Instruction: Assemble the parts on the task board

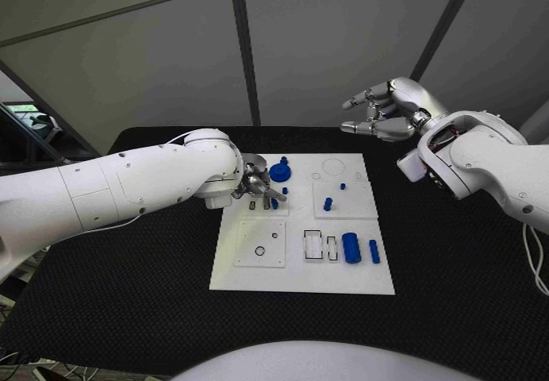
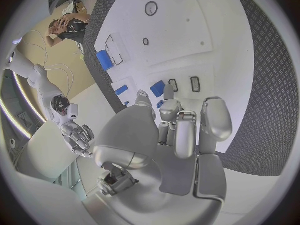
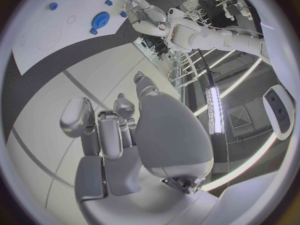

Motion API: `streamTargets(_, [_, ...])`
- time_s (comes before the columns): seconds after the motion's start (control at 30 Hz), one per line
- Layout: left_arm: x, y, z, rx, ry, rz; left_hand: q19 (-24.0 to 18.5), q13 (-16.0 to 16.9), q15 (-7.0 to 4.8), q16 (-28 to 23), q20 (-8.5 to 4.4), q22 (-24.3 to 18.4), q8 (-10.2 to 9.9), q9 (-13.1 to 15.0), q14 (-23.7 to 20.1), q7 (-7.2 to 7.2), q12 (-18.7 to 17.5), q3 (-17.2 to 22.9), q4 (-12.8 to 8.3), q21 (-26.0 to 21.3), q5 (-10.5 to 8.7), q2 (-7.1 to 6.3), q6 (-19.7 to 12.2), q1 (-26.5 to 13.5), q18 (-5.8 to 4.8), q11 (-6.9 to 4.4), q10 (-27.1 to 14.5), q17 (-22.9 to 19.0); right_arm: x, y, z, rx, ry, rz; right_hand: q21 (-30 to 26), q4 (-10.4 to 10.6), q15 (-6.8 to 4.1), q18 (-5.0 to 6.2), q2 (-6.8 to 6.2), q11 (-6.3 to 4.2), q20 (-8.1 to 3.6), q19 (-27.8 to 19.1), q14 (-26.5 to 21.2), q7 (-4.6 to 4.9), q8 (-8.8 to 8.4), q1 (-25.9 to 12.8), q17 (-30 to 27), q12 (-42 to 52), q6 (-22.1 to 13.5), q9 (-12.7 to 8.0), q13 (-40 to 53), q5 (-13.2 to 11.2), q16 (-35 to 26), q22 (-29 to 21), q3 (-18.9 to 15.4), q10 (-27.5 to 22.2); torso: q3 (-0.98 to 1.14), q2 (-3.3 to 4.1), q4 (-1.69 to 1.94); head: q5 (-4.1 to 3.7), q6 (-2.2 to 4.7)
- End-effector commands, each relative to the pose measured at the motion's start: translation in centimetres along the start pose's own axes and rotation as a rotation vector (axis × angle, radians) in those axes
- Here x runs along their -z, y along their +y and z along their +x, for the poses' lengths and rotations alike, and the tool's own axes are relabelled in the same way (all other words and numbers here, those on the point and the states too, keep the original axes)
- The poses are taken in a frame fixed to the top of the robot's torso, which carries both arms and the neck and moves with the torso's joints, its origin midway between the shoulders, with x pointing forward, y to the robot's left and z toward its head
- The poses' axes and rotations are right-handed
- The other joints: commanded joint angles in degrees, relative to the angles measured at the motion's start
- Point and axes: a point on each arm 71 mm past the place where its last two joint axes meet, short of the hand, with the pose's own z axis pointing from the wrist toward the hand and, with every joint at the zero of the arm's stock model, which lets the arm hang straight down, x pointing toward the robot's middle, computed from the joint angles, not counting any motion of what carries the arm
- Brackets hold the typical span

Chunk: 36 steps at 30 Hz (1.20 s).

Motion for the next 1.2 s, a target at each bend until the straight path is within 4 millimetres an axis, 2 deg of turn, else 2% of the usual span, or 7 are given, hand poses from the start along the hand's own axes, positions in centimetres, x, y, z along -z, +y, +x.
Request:
streamTargets(0.03, [-0.06,-0.12,-0.03,-0.007,0.002,-0.006,0.22,0.15,-0.36,0.35,-0.14,0.14,0.25,0.16,5.19,-0.30,0.19,0.57,0.01,0.28,0.04,0.05,0.01,0.69,-2.12,-0.07,0.46,12.90,-0.07,0.14,-0.01,0.003,0.007,-0.006,-0.20,0.17,-0.34,0.85,0.64,-0.01,-0.04,-0.28,2.70,-0.02,0.29,0.01,2.34,-0.31,0.45,-0.02,-0.03,0.24,-0.23,-0.08,-0.15,-0.31,0.03,0.01,-0.04,0.06,-0.11])
streamTargets(0.2, [-0.10,-0.18,-0.03,-0.006,0.002,-0.006,0.22,0.22,-0.45,0.40,-0.23,0.33,0.51,0.60,5.22,-0.42,0.23,1.13,-0.29,0.34,0.03,0.42,-0.01,1.43,-2.14,-0.18,0.58,12.97,-0.04,0.08,-0.02,0.004,0.012,-0.002,-0.20,0.17,-0.34,0.85,0.64,-0.01,-0.04,-0.28,2.70,-0.02,0.29,0.01,2.34,-0.31,0.45,-0.02,-0.03,0.24,-0.23,-0.08,-0.15,-0.31,0.03,0.05,-0.11,-0.01,-0.21])
streamTargets(0.4, [-0.12,-0.23,-0.02,-0.005,0.001,-0.005,0.16,0.21,-0.56,0.41,-0.34,0.50,0.83,1.23,5.22,-0.54,0.17,2.22,-0.87,0.35,0.07,1.03,-0.16,2.67,-2.14,-0.30,0.63,12.99,-0.06,0.03,0.00,0.005,0.015,0.000,-0.20,0.17,-0.34,0.85,0.64,-0.01,-0.04,-0.28,2.70,-0.02,0.29,0.01,2.34,-0.31,0.45,-0.02,-0.03,0.24,-0.23,-0.08,-0.15,-0.31,0.01,0.02,0.05,-0.09,-0.35])
streamTargets(0.53, [-0.16,-0.29,-0.02,-0.005,0.001,-0.004,0.14,0.18,-0.61,0.40,-0.39,0.62,0.94,1.58,5.22,-0.57,0.11,3.04,-1.29,0.36,0.10,1.42,-0.37,3.47,-2.14,-0.34,0.62,12.99,-0.10,0.06,0.07,0.005,0.018,0.001,-0.28,0.17,-0.35,0.87,0.70,-0.02,-0.05,-0.33,2.66,-0.03,0.32,0.03,2.19,-0.34,0.46,-0.02,-0.07,0.36,-0.32,-0.21,-0.13,-0.32,0.00,0.04,0.01,-0.07,-0.38])
streamTargets(0.87, [-0.24,-0.38,0.00,-0.008,0.007,-0.005,0.09,0.11,-0.68,0.40,-0.46,0.78,1.05,2.06,5.21,-0.65,-0.02,4.19,-2.07,0.35,0.11,1.62,-0.68,4.66,-2.14,-0.42,0.57,12.98,-0.16,0.05,0.15,0.005,0.023,0.002,-0.28,0.17,-0.35,0.87,0.71,-0.02,-0.05,-0.33,2.66,-0.03,0.32,0.03,2.19,-0.34,0.46,-0.02,-0.08,0.36,-0.33,-0.21,-0.13,-0.32,0.00,0.06,-0.01,-0.09,-0.54])
streamTargets(1.2, [-0.28,-0.46,0.02,-0.005,0.010,-0.003,-0.04,-0.16,-0.93,0.34,-0.68,1.04,0.84,2.70,5.17,-0.96,-0.48,7.96,-4.35,0.26,0.26,2.37,-1.44,8.21,-2.12,-0.73,0.26,12.90,-0.21,0.05,0.23,0.004,0.028,0.004,-0.34,0.15,-0.36,0.89,0.76,-0.04,-0.07,-0.36,2.66,-0.04,0.35,0.11,2.20,-0.35,0.45,-0.04,-0.09,0.48,-0.33,-0.28,-0.09,-0.31,0.00,0.05,0.03,-0.09,-0.69])
